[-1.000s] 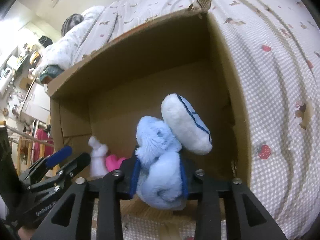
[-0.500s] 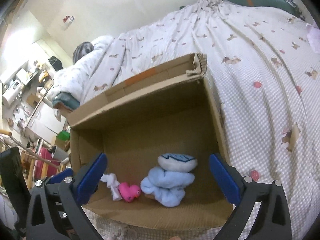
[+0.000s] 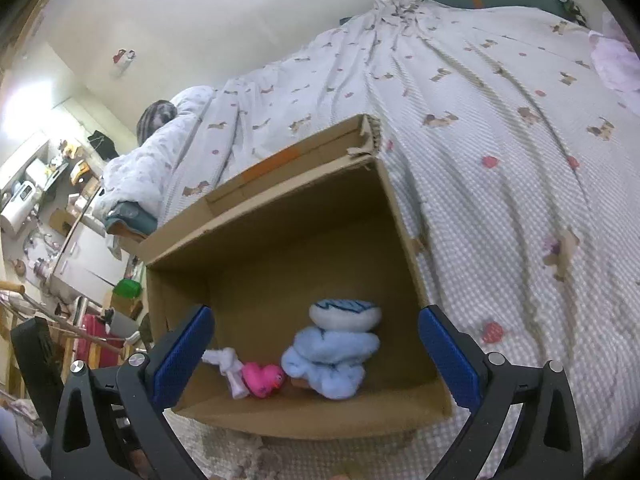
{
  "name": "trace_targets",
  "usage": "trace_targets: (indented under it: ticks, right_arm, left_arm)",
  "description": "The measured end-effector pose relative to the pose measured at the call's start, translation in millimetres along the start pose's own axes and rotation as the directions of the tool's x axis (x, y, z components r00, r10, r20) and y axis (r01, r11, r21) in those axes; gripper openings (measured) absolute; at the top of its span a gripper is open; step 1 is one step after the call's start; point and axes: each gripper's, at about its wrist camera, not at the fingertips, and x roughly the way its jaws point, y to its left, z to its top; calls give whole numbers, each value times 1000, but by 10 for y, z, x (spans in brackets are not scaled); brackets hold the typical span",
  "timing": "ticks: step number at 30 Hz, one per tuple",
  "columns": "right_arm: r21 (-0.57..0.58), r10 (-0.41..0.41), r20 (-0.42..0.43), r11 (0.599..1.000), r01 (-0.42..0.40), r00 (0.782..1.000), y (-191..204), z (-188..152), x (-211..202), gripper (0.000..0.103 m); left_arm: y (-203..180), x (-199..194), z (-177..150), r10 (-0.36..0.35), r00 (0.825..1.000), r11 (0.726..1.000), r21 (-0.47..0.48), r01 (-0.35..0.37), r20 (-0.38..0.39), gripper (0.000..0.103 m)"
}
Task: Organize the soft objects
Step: 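Withdraw both grippers from the box toward the remaining items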
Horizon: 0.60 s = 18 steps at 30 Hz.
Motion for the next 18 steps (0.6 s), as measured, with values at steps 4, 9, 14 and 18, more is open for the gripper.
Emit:
trace_targets:
  ticks: [4, 9, 14, 18]
  right_arm:
    - [-14, -21, -10, 1000, 21, 1000, 2, -80, -83, 103]
    - [-42, 6, -28, 999, -7, 1000, 22, -168, -210, 103]
    - [-57, 14, -64, 998, -17, 998, 29, -326, -272, 103]
    - [-50, 12, -74, 999, -15, 997, 18, -449, -337, 103]
  left_arm:
    - [44, -74, -79, 34, 999, 999, -4, -34, 2, 102]
    - [68, -197, -198, 54, 999, 999, 5, -54, 6, 102]
    - [149, -300, -337, 58, 998, 998, -25, -58, -3, 102]
    - [211, -349, -444, 72, 997, 996, -44, -72, -15, 102]
